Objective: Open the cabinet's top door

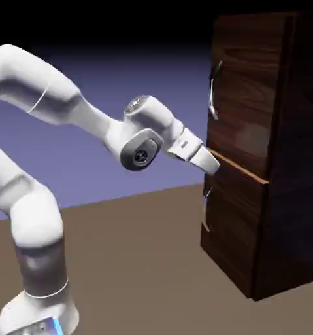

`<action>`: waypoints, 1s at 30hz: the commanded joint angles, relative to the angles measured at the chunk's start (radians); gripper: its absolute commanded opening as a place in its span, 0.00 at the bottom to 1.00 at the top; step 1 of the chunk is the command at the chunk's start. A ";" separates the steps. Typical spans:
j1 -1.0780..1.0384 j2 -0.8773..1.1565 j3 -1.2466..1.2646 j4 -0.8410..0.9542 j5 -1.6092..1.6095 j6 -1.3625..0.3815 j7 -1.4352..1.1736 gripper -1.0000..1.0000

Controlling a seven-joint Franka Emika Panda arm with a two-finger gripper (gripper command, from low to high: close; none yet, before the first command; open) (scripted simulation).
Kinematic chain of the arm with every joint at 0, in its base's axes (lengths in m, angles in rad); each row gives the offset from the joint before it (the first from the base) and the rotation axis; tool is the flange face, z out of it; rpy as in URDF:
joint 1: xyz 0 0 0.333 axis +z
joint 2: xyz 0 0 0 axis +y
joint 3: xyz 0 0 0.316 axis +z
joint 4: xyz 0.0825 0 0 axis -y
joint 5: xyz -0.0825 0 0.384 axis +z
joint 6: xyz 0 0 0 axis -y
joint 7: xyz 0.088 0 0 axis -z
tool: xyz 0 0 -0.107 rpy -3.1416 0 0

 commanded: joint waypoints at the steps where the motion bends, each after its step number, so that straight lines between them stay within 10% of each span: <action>1: -0.025 -0.023 0.019 0.005 0.044 -0.013 -0.017 0.50; 30: -0.752 -0.680 0.583 0.158 1.305 -0.389 -0.514 0.50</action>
